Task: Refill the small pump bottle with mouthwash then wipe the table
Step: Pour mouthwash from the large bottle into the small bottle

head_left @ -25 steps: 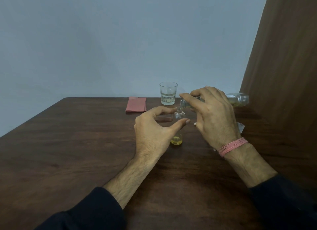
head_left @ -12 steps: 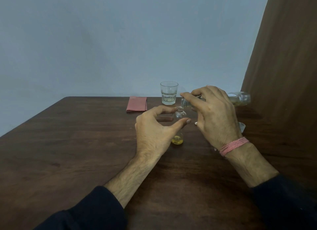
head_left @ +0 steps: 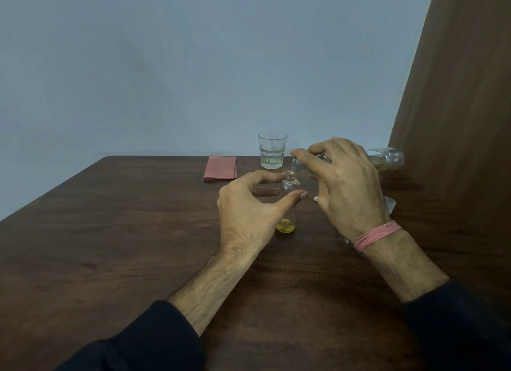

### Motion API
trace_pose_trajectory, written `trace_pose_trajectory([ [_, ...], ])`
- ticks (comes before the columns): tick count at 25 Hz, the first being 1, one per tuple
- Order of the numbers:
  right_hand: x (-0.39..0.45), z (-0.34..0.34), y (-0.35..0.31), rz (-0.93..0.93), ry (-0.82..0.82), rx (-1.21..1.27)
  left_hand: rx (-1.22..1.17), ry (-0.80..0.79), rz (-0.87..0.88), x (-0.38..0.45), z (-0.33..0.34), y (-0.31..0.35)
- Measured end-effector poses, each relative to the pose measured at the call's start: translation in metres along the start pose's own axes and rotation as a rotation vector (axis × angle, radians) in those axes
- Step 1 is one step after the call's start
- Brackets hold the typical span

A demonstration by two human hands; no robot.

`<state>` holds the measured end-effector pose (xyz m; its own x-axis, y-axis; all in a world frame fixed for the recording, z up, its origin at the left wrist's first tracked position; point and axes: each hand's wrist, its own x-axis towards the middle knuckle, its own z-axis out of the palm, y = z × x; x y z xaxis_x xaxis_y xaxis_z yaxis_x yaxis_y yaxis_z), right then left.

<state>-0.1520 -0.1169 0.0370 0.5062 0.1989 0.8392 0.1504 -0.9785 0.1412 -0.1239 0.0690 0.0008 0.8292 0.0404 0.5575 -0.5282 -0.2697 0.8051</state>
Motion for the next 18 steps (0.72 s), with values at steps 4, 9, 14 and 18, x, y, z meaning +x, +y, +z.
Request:
trace_pose_trajectory([
  [4, 0.0004, -0.0005, -0.0009, 0.006, 0.007, 0.006, -0.031, -0.002, -0.007, -0.0003, 0.0004, -0.0006],
  [9, 0.0003, -0.0009, -0.0002, 0.003, 0.006, -0.002, -0.016, 0.005, -0.005, 0.0005, 0.0015, -0.0001],
  [14, 0.0002, -0.0003, -0.0006, 0.001, -0.001, -0.003, -0.001, -0.002, 0.002, 0.0003, 0.0005, -0.0013],
  [18, 0.0005, -0.0006, -0.0011, 0.004, 0.000, -0.008, -0.007, 0.003, 0.003, -0.0002, 0.0000, -0.0014],
])
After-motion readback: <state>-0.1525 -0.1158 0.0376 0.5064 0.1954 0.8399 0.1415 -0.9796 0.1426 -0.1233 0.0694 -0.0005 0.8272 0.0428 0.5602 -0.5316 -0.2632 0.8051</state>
